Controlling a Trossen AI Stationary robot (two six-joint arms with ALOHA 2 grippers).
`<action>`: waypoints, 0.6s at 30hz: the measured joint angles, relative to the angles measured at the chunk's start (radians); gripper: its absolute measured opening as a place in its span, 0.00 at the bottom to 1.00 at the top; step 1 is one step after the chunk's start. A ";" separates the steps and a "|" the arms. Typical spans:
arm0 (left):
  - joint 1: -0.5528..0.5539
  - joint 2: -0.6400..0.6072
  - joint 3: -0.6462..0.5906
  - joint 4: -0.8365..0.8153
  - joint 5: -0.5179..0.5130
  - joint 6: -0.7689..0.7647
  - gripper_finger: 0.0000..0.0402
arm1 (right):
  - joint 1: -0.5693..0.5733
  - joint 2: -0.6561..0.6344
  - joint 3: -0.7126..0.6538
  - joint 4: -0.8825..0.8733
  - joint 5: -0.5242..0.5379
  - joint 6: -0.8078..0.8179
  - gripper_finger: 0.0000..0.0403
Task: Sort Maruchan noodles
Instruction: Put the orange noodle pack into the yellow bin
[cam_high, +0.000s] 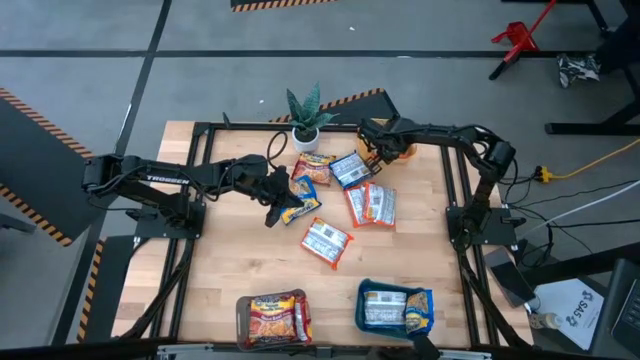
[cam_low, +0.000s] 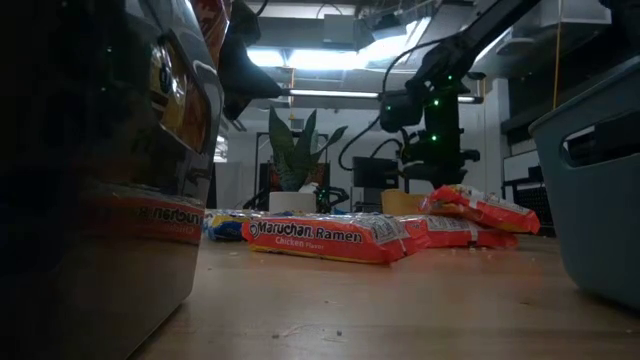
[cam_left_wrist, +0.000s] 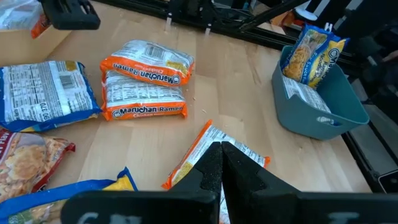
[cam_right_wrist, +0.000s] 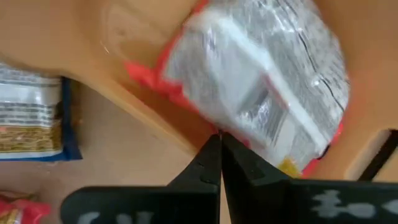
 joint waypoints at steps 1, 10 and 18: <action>0.000 0.000 0.000 0.000 0.000 -0.009 0.00 | 0.001 0.002 0.000 0.001 -0.001 0.000 0.00; 0.000 0.000 0.000 -0.016 0.003 -0.021 0.00 | 0.044 -0.086 0.155 -0.121 -0.058 -0.004 0.00; -0.003 0.000 0.000 -0.016 0.051 -0.021 0.00 | 0.259 -0.258 0.196 -0.306 -0.240 0.028 0.00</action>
